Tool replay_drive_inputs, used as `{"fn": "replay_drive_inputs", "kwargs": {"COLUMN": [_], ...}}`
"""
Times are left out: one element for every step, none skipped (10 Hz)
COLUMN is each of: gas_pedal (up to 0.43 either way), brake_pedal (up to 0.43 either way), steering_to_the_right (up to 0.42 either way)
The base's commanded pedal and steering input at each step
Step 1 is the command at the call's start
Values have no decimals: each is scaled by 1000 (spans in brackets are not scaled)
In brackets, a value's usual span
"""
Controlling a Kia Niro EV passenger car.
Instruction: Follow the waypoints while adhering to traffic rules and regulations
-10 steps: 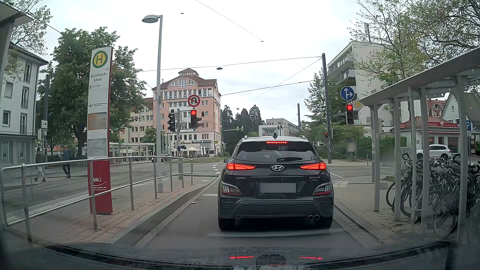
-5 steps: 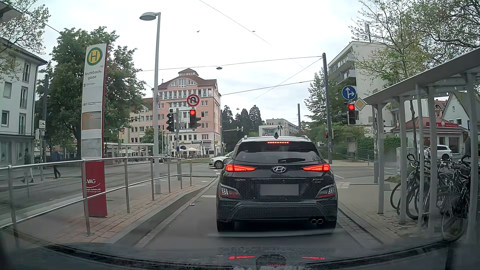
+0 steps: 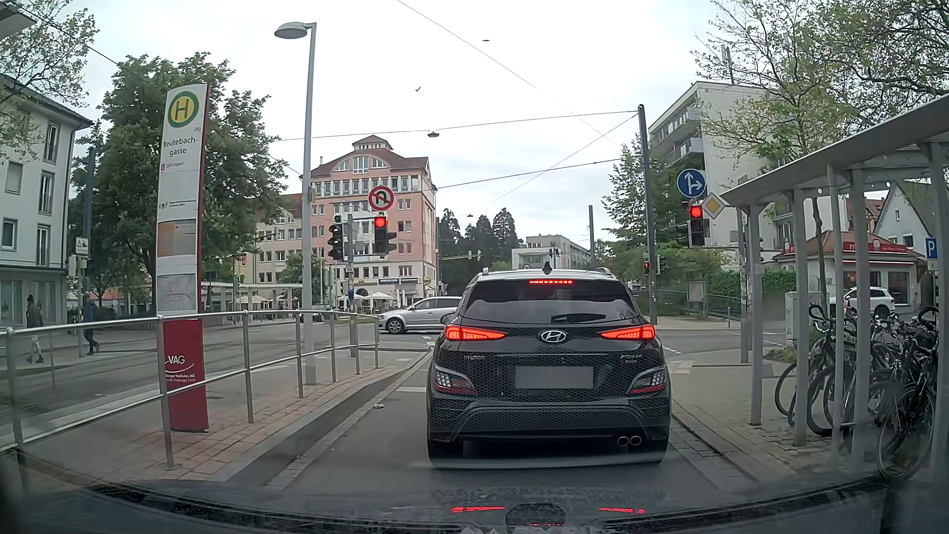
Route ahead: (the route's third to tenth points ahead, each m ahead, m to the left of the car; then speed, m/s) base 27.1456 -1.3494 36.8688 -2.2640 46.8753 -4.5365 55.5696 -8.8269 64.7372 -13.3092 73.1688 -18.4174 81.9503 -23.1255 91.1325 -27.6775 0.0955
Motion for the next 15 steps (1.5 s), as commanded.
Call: {"fn": "replay_drive_inputs", "kwargs": {"gas_pedal": [0,0,0,0,0,0,0,0,0,0,0,0,0,0,0], "brake_pedal": [165,165,165,165,165,165,171,171,171,171,171,171,171,171,171], "steering_to_the_right": [-2,-3,-2,-2,-2,-2,-2,-2,-2,-2,-2,-2,-2,-2,-2]}}
